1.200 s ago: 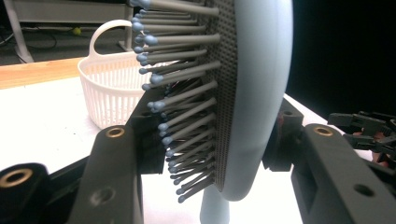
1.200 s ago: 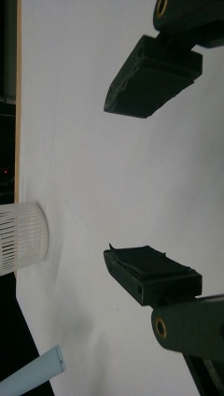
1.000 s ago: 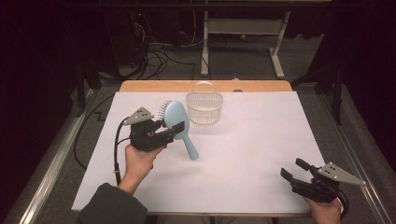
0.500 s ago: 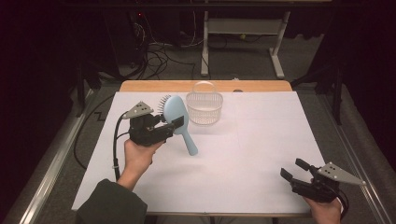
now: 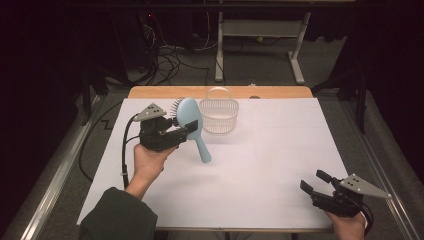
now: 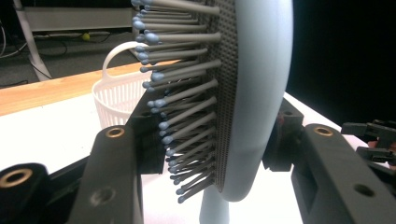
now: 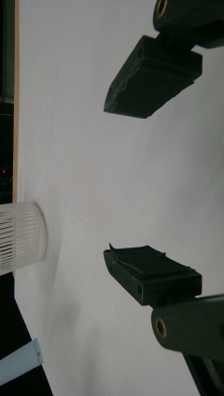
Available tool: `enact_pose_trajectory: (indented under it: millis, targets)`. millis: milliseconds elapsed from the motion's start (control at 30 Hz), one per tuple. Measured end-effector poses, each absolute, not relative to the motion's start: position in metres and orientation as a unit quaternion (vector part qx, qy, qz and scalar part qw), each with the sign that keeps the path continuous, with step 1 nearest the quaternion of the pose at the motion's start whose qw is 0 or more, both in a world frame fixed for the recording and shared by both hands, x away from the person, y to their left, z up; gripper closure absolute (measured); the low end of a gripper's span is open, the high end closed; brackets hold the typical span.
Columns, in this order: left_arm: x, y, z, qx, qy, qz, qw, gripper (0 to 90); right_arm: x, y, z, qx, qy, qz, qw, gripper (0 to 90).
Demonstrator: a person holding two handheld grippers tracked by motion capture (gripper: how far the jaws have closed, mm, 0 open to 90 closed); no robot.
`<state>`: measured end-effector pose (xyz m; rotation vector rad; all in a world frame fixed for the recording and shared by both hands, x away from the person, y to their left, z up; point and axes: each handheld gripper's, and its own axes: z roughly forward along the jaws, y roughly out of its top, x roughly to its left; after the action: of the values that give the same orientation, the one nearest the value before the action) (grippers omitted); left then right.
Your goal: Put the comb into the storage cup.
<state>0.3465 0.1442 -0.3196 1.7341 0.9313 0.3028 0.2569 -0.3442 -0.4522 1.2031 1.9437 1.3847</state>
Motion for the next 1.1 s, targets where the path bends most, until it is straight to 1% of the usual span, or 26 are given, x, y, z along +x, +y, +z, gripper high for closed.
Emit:
enact_pose_trajectory:
  millis: [667,1100]
  targets:
    - [0.361,0.132,-0.304,0.739,0.382,0.14,0.537,50.0,0.257,-0.344,-0.452,0.438,0.707,0.505,0.231,25.5]
    - [0.379,0.123,-0.295,0.739,0.384,0.142,0.536,49.9,0.256,-0.345,-0.452,0.442,0.704,0.506,0.23,25.9]
